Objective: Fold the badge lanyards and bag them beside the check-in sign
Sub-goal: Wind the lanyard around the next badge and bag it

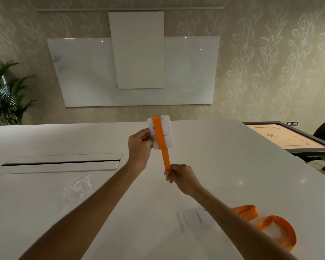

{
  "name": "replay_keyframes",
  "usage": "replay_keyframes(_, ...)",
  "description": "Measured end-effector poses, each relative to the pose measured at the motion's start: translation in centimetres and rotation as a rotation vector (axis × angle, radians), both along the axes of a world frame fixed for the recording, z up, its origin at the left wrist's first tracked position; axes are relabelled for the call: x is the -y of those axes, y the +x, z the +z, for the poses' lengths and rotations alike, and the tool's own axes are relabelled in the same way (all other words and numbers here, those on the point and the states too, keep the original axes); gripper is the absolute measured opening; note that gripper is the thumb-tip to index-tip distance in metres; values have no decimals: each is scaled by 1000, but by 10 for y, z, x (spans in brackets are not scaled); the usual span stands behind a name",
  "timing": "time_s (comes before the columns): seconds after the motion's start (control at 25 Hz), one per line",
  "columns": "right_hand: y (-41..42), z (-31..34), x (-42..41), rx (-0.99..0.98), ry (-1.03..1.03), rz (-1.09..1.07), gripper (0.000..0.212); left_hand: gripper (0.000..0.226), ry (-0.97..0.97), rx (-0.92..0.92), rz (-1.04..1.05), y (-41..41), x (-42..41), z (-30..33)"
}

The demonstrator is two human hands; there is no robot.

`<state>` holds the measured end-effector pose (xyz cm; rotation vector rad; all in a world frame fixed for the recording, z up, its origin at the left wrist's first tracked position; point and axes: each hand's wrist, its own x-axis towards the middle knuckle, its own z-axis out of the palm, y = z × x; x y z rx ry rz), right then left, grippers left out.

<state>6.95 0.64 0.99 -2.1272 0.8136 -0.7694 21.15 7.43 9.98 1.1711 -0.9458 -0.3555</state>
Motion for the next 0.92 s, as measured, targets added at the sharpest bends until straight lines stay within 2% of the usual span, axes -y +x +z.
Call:
replay_keyframes(0.08,-3,2,-13,14,71,21,23,45,18,-4,42,10,5,0)
replay_keyframes(0.24,-11,10,-35,-26,25,-8,24,41,61,16,141,23,14,-9)
replay_keyframes(0.4,-16,32,-49,82,65,-27,25,45,121,44,170,19,18,-24)
replay_keyframes(0.6,-17,61,-46,296,95,-112,30,40,189,168,106,2,17,-49)
replay_keyframes(0.76,-13,67,-34,378,86,-210,30,36,220,206,46,-12,12,-65)
replay_keyframes(0.92,-8,57,-22,377,26,-286,24,34,258,174,9,-22,6,-72)
